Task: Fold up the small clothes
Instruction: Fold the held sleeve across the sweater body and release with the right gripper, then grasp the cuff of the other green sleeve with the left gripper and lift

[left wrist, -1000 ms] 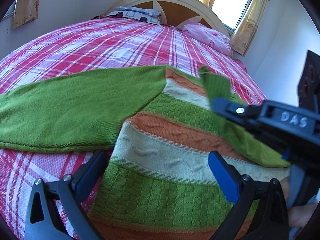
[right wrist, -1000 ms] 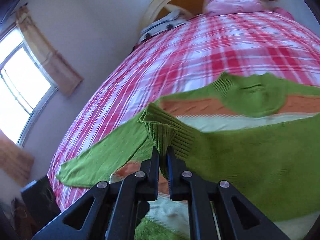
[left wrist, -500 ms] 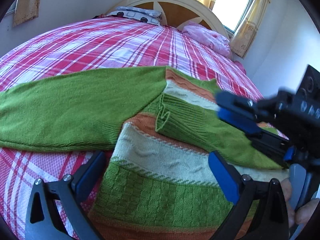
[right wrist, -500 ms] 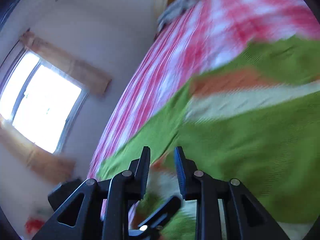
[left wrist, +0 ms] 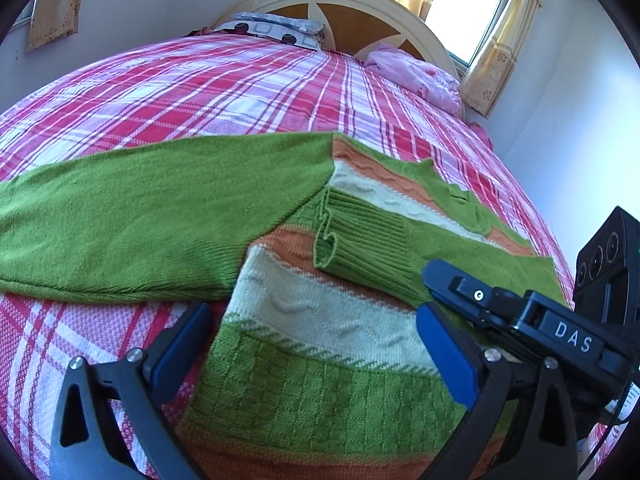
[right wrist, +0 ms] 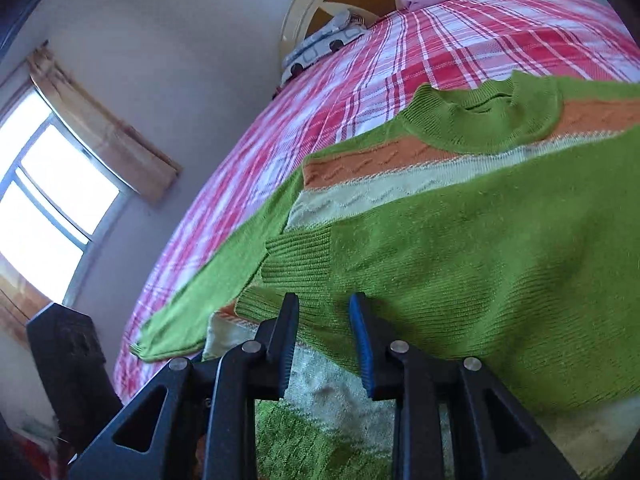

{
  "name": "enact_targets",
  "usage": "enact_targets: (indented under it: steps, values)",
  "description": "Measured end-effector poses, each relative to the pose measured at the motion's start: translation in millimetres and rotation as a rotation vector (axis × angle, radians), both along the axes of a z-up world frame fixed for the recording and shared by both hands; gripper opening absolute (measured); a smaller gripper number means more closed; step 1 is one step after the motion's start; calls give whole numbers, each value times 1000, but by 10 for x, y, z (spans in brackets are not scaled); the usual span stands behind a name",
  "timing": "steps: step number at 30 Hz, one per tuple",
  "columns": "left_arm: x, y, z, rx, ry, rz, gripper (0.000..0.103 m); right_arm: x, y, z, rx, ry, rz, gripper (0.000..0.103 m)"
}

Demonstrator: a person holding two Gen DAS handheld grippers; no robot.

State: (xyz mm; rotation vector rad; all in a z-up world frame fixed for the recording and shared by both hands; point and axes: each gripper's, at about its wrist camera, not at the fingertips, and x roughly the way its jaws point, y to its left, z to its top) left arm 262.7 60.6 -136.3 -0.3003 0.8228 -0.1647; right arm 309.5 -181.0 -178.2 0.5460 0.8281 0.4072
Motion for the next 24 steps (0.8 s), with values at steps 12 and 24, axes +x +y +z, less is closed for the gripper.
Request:
enact_targets:
  steps: [12,24]
  values:
    - [-577,1145,399,52,-34,260,103,-29,48,254,-43,49,-40,37]
    - [-820,2978,208,-83,34,729,84,-1349,354,1007,-128,-187,-192,83]
